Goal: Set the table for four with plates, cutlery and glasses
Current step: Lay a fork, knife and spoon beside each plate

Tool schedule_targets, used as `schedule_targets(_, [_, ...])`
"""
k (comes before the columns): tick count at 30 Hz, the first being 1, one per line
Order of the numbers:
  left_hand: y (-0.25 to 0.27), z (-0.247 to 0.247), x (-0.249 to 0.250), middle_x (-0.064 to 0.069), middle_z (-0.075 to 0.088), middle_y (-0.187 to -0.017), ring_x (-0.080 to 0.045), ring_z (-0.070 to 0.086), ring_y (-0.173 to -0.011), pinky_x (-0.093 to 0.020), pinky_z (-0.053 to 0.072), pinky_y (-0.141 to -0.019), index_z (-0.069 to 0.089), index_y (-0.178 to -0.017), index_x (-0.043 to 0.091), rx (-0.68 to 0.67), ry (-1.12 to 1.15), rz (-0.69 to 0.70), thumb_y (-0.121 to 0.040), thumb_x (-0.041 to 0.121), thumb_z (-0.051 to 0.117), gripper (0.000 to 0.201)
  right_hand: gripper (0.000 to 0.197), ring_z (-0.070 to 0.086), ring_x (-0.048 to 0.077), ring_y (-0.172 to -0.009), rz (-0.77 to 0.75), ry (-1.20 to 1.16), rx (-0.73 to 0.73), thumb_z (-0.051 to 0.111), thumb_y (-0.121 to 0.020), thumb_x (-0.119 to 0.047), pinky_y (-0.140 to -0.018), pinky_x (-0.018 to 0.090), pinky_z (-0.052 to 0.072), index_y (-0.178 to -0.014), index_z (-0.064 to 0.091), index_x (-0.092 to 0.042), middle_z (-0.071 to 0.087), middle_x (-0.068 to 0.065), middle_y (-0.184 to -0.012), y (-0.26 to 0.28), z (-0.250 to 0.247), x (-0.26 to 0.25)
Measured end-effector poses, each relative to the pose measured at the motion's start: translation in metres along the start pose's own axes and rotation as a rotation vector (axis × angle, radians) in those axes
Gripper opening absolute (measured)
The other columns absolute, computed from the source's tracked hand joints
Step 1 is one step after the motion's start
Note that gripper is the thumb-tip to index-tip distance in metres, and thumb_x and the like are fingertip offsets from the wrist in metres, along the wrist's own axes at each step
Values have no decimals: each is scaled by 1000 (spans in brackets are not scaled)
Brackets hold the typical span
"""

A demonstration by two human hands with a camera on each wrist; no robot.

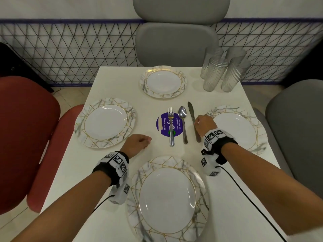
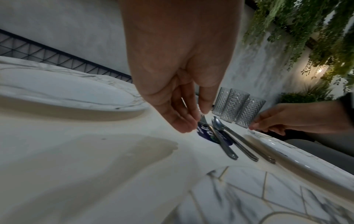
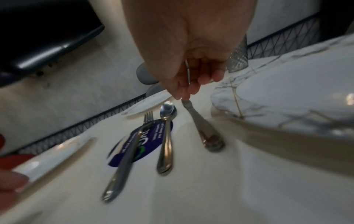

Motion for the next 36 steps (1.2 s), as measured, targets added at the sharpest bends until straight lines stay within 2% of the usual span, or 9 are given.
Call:
schedule_targets(3, [-4,11,25,-4,65,-89,-15,57,-85,-25,45,-88,68,-108,10,39,-64,62,-92,17,55,22,30,48,28,-116,-57,235,-43,41,-96,-21,-97,35,40,-117,52,-3,53,15,-123,-13,9,-9])
schedule_targets(9, [-7,34,55,-7,69,-106,-19,61,-96,-26,47,-90,68,-112,9,62,-37,115,-92,18,55,25,27,59,27,-108,-107,369,-124,39,-94,-4,-87,33,48,-115,54,-1,59,14,-118,-19,33,-23])
schedule_targets(12, [-6,43,57,-9,69,-108,-20,61,-98,-28,47,-92,68,-111,8,35,-17,121,-93,17,54,24,23,60,28,-105,-87,303,-152,47,-91,-6,-84,32,49,-111,56,1,60,16,-115,-23,35,-21])
schedule_targets(16, [-2,49,57,-4,65,-91,-14,57,-84,-17,43,-75,68,-104,8,4,-58,140,-95,25,49,27,23,63,29,-101,-32,218,-185,56,-85,-12,-80,30,51,-105,58,1,63,17,-112,-23,38,-13])
schedule_targets(23, [-9,54,64,-3,61,-82,-15,54,-77,-24,43,-74,67,-96,3,-5,-87,158,-97,29,45,34,42,57,30,-110,164,-34,-284,62,-84,-25,-79,29,46,-114,52,3,58,17,-114,-9,27,7])
schedule_targets(26, [-10,64,77,-9,60,-85,-19,53,-79,-25,44,-74,62,-94,2,-27,-114,172,-99,30,39,36,24,62,28,-69,148,-273,-213,63,-80,-25,-55,27,45,-75,58,-2,59,10,-69,7,13,4])
schedule_targets(28, [-10,73,86,-12,63,-93,-21,57,-86,-34,49,-83,62,-99,3,-39,-43,150,-99,34,39,38,29,49,20,-41,82,-472,-228,60,-80,-22,-39,21,38,-59,55,-3,55,12,-51,23,10,-7])
schedule_targets(32, [1,96,99,-10,66,-95,-19,65,-85,-24,56,-65,64,-107,3,-173,323,40,-97,34,46,37,24,45,14,-30,-114,-667,-417,54,-86,-14,-34,18,35,-68,59,2,58,7,-45,63,11,-40])
schedule_targets(36, [16,96,102,-21,68,-95,-22,66,-83,-22,54,-59,66,-101,-5,-213,317,85,-92,25,57,32,15,52,10,-35,-170,-734,-558,54,-89,-9,-37,18,41,-78,61,0,63,3,-50,94,15,-47])
Point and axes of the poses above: each hand's wrist, its own y-axis away from the middle knuckle, its own z-axis out of the palm, x = y × z, the point moved 10 cm from there along -y, towards the middle knuckle
